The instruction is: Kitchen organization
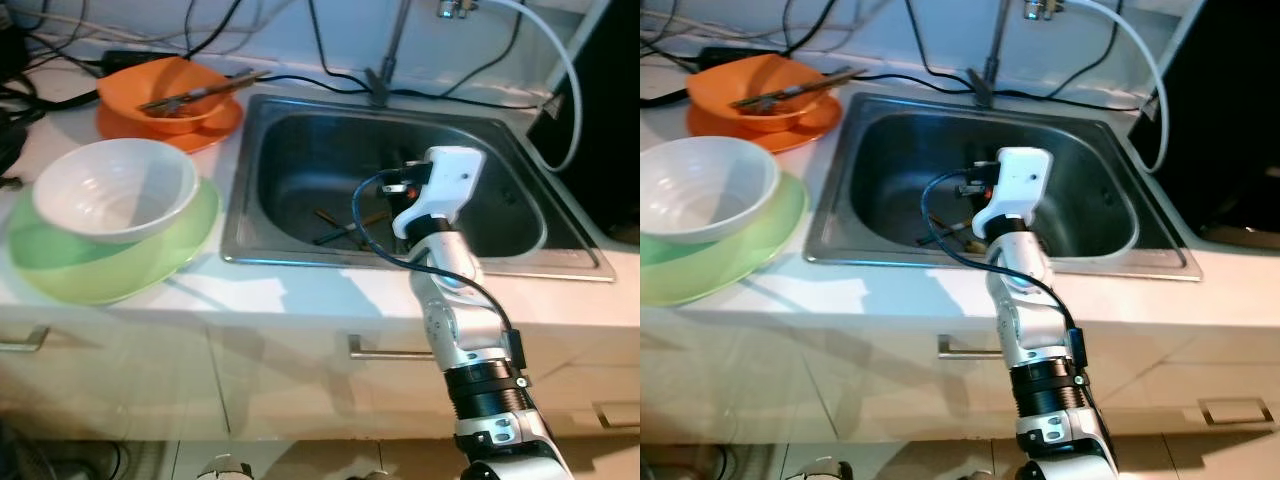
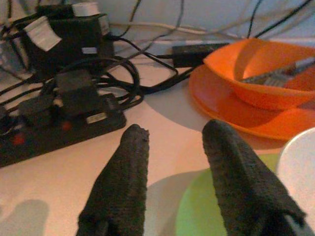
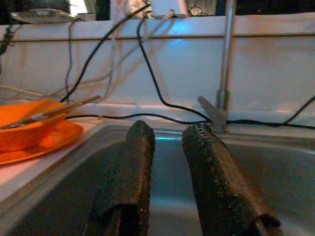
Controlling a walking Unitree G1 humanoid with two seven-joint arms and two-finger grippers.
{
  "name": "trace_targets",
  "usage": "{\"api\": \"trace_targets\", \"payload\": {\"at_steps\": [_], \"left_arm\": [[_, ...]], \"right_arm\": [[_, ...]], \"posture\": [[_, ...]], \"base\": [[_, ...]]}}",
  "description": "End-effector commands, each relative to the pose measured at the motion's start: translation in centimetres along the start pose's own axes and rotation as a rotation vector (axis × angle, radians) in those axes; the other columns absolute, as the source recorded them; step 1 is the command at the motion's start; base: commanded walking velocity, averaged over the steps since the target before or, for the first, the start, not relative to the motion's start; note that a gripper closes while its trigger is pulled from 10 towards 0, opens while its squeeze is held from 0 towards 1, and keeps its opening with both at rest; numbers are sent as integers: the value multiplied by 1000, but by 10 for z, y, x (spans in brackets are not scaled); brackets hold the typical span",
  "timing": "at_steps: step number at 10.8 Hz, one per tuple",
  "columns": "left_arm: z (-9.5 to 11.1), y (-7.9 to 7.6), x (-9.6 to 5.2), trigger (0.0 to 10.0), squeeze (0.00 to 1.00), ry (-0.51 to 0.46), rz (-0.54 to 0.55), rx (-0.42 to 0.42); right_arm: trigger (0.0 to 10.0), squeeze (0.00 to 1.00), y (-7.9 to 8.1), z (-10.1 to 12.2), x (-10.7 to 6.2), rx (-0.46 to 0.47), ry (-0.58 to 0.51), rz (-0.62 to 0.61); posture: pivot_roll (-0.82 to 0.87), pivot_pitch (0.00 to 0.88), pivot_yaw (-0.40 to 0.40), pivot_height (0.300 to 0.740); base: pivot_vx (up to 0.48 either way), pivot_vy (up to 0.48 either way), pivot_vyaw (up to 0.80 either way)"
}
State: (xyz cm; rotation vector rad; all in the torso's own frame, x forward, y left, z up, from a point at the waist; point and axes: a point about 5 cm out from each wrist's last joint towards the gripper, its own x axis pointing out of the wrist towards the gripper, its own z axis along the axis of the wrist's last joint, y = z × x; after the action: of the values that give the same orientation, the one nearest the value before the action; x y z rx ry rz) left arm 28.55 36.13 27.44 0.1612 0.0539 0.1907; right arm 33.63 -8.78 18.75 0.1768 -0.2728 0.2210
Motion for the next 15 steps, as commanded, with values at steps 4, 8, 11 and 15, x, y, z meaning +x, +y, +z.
{"api": "trace_targets", "payload": {"at_steps": [4, 8, 11, 15], "left_arm": [[8, 7, -10, 10000, 110, -19, -141, -104], [1, -11, -9, 10000, 1000, -4, -260, -157], [-12, -48, -5, 10000, 0, 75, -374, -76], [-1, -62, -1, 10000, 0, 72, -357, -57]], "right_arm": [[10000, 0, -4, -3, -2, -5, 6, -10], [10000, 0, -6, -3, -2, -8, 9, -15], [10000, 0, -7, -4, -3, -10, 13, -22], [10000, 0, -9, -4, -3, -10, 11, -38]], "posture": [[55, 48, -115, 740], [48, 57, -111, 740], [41, 70, -107, 740], [43, 78, -91, 740]], "base": [[0, 0, 0], [0, 0, 0], [0, 0, 0], [0, 0, 0]]}}
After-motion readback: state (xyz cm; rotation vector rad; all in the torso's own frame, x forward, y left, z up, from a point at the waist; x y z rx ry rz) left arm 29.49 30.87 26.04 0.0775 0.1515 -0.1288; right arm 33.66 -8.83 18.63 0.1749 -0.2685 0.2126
